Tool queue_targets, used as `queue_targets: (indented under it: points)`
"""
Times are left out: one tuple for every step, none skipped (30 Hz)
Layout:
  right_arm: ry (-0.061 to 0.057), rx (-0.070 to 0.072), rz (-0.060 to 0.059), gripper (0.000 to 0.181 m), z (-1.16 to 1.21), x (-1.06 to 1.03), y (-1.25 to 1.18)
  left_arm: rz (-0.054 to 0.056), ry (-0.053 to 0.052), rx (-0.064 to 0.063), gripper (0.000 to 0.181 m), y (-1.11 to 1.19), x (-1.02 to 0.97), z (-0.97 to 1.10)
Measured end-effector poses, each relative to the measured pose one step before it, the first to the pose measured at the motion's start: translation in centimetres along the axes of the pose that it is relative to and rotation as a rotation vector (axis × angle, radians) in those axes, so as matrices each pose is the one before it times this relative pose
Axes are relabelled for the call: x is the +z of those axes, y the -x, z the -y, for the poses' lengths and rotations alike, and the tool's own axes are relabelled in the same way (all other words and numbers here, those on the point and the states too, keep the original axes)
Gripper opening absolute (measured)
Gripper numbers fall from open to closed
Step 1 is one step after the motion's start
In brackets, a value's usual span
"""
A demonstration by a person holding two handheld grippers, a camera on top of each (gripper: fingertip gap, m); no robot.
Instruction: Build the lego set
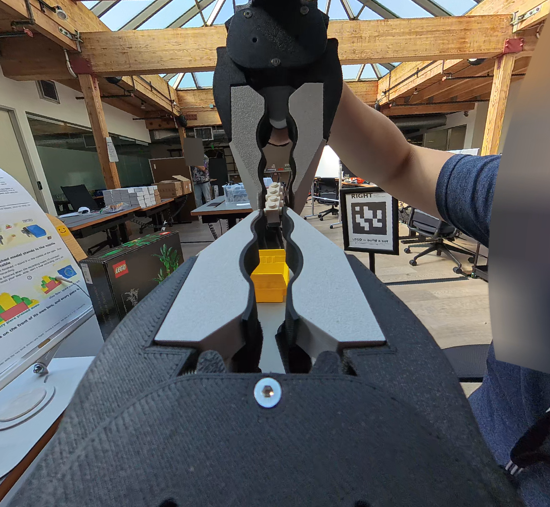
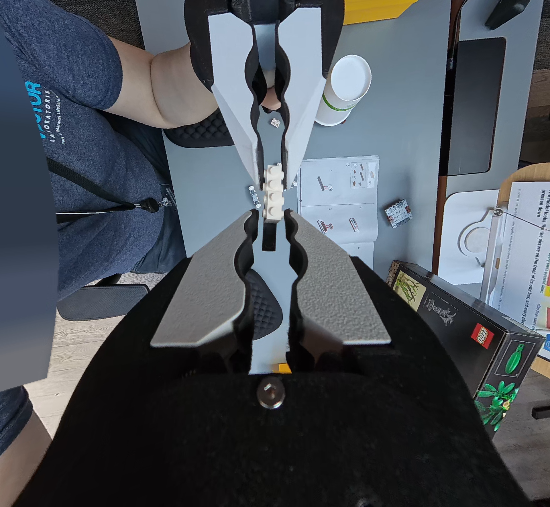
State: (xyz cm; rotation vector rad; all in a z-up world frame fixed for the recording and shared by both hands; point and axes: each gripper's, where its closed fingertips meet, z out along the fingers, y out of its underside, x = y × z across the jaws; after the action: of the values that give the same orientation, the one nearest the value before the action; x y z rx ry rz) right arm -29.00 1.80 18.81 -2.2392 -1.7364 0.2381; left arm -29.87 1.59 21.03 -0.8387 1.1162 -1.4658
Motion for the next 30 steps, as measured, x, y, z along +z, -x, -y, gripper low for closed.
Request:
queue_targets:
  points:
    - [0.001, -0.0029, -0.0087, 0.018, -0.004, -0.007, -0.098, 0.0003, 0.0002, 0.001, 0.008, -0.018, 0.005, -0.003]
    - [0.0001, -0.0036, -0.0107, 0.02, 0.018, -0.009, -0.12, 0.0001, -0.0007, 0.001, 0.008, -0.015, -0.007, 0.025]
    - [-0.0013, -0.0025, -0.0047, 0.022, 0.036, 0.0, -0.019, -0.0013, -0.0005, 0.0002, 0.008, -0.027, -0.001, 0.02]
    - [-0.0004, -0.0025, 0.0021, 0.023, 0.023, 0.013, 0.09, -0.0007, -0.0002, -0.0001, 0.008, -0.022, -0.006, 0.006]
    - [0.0006, -0.0022, -0.0075, 0.027, 0.006, 0.015, -0.042, 0.0007, -0.0005, 0.0005, 0.008, 0.003, -0.001, 0.02]
    - [0.0029, -0.0063, -0.0135, 0.03, -0.025, 0.005, -0.121, 0.0003, -0.0004, 0.0004, 0.008, -0.007, -0.014, 0.012]
    - [0.0008, -0.0092, -0.0172, 0.034, -0.012, 0.007, -0.157, -0.0005, -0.0006, -0.0001, 0.008, -0.011, -0.015, 0.014]
    - [-0.0015, -0.0108, -0.0158, 0.037, 0.014, -0.006, -0.124, 0.0005, -0.0007, -0.0001, 0.008, 0.01, -0.025, 0.019]
    - [-0.0078, -0.012, -0.0157, 0.04, 0.107, -0.032, -0.104, 0.0013, -0.0003, -0.0001, 0.008, 0.025, -0.009, 0.008]
    - [-0.0135, -0.0131, -0.0166, 0.043, 0.18, -0.059, -0.09, 0.0004, 0.0002, -0.0005, 0.008, 0.017, -0.027, -0.005]
    - [-0.0143, -0.0169, -0.0242, 0.047, 0.202, -0.11, -0.184, 0.0006, 0.0003, -0.0012, 0.008, 0.027, -0.017, 0.0]
    - [-0.0187, -0.0234, -0.0278, 0.051, 0.229, -0.182, -0.191, 0.0018, -0.0006, -0.0009, 0.008, 0.052, -0.035, 0.009]
    - [-0.0196, -0.0236, -0.032, 0.056, 0.201, -0.243, -0.261, 0.0024, 0.0002, -0.0009, 0.008, 0.067, -0.055, -0.009]
    - [-0.025, -0.022, -0.0435, 0.06, 0.23, -0.305, -0.402, 0.0037, 0.0013, -0.0016, 0.008, 0.111, -0.065, -0.014]
    - [-0.0312, -0.0344, -0.0542, 0.067, 0.255, -0.356, -0.468, 0.0044, -0.0001, -0.0024, 0.008, 0.138, -0.095, -0.004]
    - [-0.045, -0.0554, -0.0614, 0.076, 0.423, -0.404, -0.403, 0.0029, -0.0013, -0.0024, 0.008, 0.112, -0.114, 0.023]
    - [-0.0444, -0.0784, -0.0914, 0.079, 0.398, -0.497, -0.605, 0.0037, -0.001, -0.0017, 0.008, 0.115, -0.132, 0.026]
    - [-0.0501, -0.0969, -0.059, 0.08, 0.473, -0.482, 0.153, 0.0054, -0.0007, -0.0013, 0.008, 0.135, -0.12, 0.027]
    - [-0.0512, -0.0922, -0.0676, 0.079, 0.573, -0.451, 0.165, 0.0043, -0.0005, -0.0015, 0.008, 0.099, -0.118, 0.025]
    - [-0.0302, -0.0909, -0.0942, 0.079, 0.399, -0.357, -0.205, 0.0038, -0.0009, -0.001, 0.008, 0.087, -0.1, 0.037]
    - [-0.0081, -0.0721, -0.0557, 0.078, 0.227, -0.159, 0.286, 0.0051, -0.0008, 0.0004, 0.008, 0.1, -0.079, 0.029]
    - [0.0251, -0.0536, -0.0537, 0.078, -0.103, 0.067, 0.248, 0.0049, 0.0013, 0.0008, 0.008, 0.087, -0.059, -0.002]
    - [0.0351, -0.0493, -0.0528, 0.077, -0.21, 0.188, 0.213, 0.0041, 0.0026, 0.0001, 0.008, 0.076, -0.031, -0.033]
    - [0.0197, -0.0401, -0.02, 0.072, 0.01, 0.245, 0.638, 0.0037, 0.0015, -0.0008, 0.008, 0.066, -0.017, -0.031]
    - [0.0203, -0.0394, -0.0253, 0.065, 0.005, 0.284, 0.473, 0.0018, 0.0016, -0.0015, 0.008, 0.048, 0.009, -0.041]
    - [0.0317, -0.0401, -0.0305, 0.059, -0.175, 0.3, 0.209, 0.0015, 0.0027, -0.0018, 0.008, 0.046, 0.029, -0.067]
    - [0.0323, -0.0341, -0.0102, 0.056, -0.229, 0.309, 0.323, 0.0029, 0.0034, -0.0012, 0.008, 0.064, 0.048, -0.073]
    - [0.0265, -0.0153, -0.0131, 0.053, -0.22, 0.279, 0.072, 0.003, 0.0046, -0.0004, 0.008, 0.064, 0.066, -0.108]
    - [0.0143, -0.002, -0.0032, 0.051, -0.131, 0.229, 0.052, 0.0029, 0.0054, 0.0007, 0.008, 0.042, 0.078, -0.113]
    - [0.0077, 0.0038, 0.0163, 0.044, -0.091, 0.169, 0.257, 0.0031, 0.0049, 0.0015, 0.008, 0.05, 0.081, -0.105]
